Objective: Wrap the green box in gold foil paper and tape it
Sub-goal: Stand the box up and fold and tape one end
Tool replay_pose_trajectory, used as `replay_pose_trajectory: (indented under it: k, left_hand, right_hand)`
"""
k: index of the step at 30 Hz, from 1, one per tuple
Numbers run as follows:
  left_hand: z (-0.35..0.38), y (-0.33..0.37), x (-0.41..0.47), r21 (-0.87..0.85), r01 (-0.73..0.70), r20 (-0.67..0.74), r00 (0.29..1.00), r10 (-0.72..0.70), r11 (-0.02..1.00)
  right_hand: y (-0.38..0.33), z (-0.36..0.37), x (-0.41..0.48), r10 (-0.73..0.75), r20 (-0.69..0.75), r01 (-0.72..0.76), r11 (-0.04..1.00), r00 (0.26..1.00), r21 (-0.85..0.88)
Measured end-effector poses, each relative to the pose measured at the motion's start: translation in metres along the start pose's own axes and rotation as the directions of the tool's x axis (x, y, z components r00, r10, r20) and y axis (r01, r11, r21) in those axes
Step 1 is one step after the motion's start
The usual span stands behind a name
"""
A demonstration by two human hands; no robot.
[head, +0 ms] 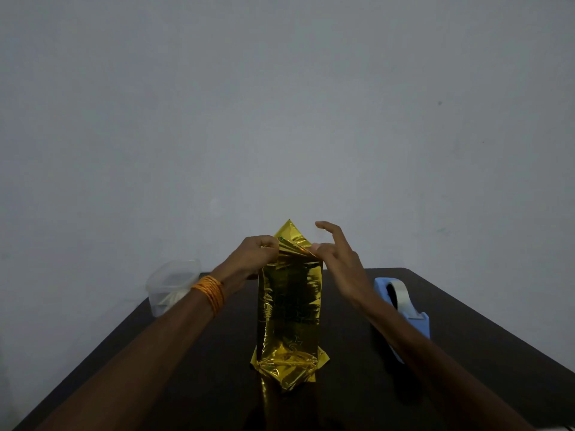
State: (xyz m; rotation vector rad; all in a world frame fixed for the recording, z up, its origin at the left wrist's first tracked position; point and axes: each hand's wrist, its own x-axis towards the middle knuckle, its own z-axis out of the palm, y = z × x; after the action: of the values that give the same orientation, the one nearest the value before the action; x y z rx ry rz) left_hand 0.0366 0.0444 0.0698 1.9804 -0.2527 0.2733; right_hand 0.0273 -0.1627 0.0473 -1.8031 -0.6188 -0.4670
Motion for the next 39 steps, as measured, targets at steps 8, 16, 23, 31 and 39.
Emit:
replay_pose_trajectory:
  k: [8,16,23,31,39]
  left_hand:
    - [0.003,0.005,-0.012,-0.030,-0.019,0.022,1.000,0.020,0.999]
    - [0.003,0.006,-0.014,0.057,-0.114,0.031,0.993,0.112,0.992]
    - [0.001,0.002,-0.011,0.100,-0.143,0.036,0.989,0.140,0.985]
    - [0.004,0.004,-0.013,0.034,-0.113,0.060,0.992,0.111,0.993]
    - [0.009,0.004,-0.011,-0.037,-0.142,0.041,0.989,0.143,0.989]
  right_hand:
    - [0.000,-0.003,0.000,-0.039,0.027,0.040,0.999,0.999,-0.021]
    - [-0.003,-0.010,0.015,-0.009,0.004,0.009,0.998,1.000,0.057]
    - [-0.025,-0.018,0.029,0.001,0.010,-0.002,0.997,1.000,0.082]
    - [-0.044,-0.022,0.052,0.023,0.324,0.017,0.993,0.946,-0.120]
    - [-0.043,-0.011,0.074,0.075,0.417,0.021,0.975,0.906,-0.221]
